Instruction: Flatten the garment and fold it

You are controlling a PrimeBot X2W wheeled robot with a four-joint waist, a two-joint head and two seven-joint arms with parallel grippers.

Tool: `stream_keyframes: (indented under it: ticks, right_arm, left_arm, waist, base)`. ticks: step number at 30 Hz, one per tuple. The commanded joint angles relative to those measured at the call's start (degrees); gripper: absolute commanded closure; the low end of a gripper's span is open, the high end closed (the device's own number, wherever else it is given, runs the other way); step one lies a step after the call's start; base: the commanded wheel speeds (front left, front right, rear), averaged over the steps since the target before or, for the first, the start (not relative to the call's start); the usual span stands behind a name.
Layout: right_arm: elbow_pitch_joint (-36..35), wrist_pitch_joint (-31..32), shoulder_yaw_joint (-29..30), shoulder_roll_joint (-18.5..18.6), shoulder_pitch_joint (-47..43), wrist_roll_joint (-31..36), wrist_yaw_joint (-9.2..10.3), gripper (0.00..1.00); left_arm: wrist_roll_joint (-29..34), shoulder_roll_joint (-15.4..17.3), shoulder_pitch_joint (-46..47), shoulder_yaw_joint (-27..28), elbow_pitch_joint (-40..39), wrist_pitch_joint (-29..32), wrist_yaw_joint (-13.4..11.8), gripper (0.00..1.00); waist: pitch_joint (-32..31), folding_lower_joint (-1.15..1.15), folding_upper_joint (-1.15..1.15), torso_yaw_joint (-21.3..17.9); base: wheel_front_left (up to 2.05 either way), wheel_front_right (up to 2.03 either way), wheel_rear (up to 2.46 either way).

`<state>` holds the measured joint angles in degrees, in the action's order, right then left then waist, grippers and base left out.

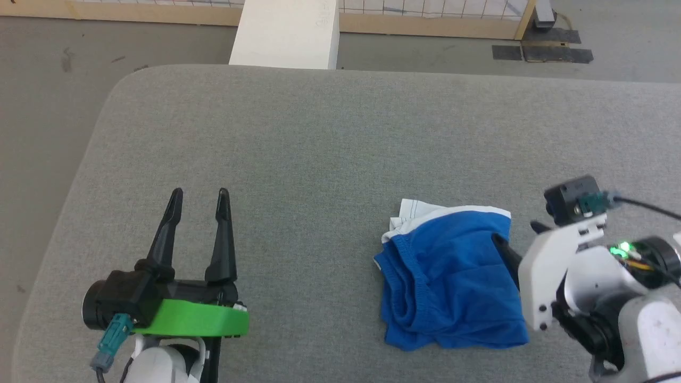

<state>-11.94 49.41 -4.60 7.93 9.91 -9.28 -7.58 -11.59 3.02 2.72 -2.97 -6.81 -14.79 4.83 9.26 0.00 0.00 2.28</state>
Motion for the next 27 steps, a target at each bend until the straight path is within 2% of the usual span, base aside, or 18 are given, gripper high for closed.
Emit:
stream_keyframes:
  ticks: [1,7,15,16,17,18,19,24,27]
  right_arm:
    - [0.47,0.70,1.50,-1.00,-3.55,1.28,0.09,0.00]
    - [5.84,0.48,2.26,-1.77,-6.19,2.63,0.09,0.00]
    - [16.85,-5.27,1.50,-0.98,-4.33,4.41,0.09,0.00]
    - [20.44,-7.02,1.06,-0.68,-3.43,4.69,0.09,0.00]
    - [21.57,-7.46,0.78,-0.63,-3.12,4.60,0.09,0.66]
    - [22.30,-7.85,0.39,-0.52,-2.86,4.47,0.09,0.80]
    - [23.06,-8.34,-0.11,-0.36,-2.56,4.14,0.09,1.00]
    - [23.93,-10.19,-1.87,1.22,-1.45,3.13,0.09,1.00]
    - [22.94,-10.80,-3.82,3.45,-0.41,2.48,0.09,1.00]
  left_arm:
    - [0.48,-0.14,0.34,-0.28,-0.19,-0.21,0.32,0.00]
    - [0.65,-0.14,0.26,-0.51,-0.23,-0.21,0.18,0.00]
    - [0.82,-0.14,0.16,-0.71,0.00,-0.21,0.03,0.00]
    - [0.80,-0.14,-0.06,-0.61,-0.01,-0.21,-0.10,0.00]
    - [0.82,-0.14,-0.15,-0.60,-0.01,-0.21,-0.14,0.00]
    - [0.85,-0.14,-0.23,-0.58,-0.02,-0.21,-0.16,0.00]
    - [0.86,-0.14,-0.33,-0.56,-0.04,-0.21,-0.17,0.00]
    - [0.91,-0.14,-0.50,-0.61,-0.13,-0.21,-0.14,0.00]
    - [0.53,-0.14,-0.47,-0.49,-0.50,-0.21,-0.35,0.00]
  waist:
    - [0.33,0.00,0.00,0.04]
    - [0.79,0.00,0.00,0.61]
    - [1.29,0.00,0.00,1.34]
    - [1.21,0.00,0.00,1.33]
    - [1.15,0.00,0.00,1.31]
    - [1.11,0.00,0.00,1.28]
    - [1.04,0.00,0.00,1.24]
    - [0.93,0.00,0.00,1.00]
    - [1.14,0.00,0.00,-0.25]
  base:
    - [0.00,0.00,0.00]
    - [0.00,0.00,0.00]
    - [0.00,0.00,0.00]
    - [0.00,0.00,0.00]
    - [0.00,0.00,0.00]
    - [0.00,0.00,0.00]
    - [0.00,0.00,0.00]
    - [0.00,0.00,0.00]
    - [0.00,0.00,0.00]
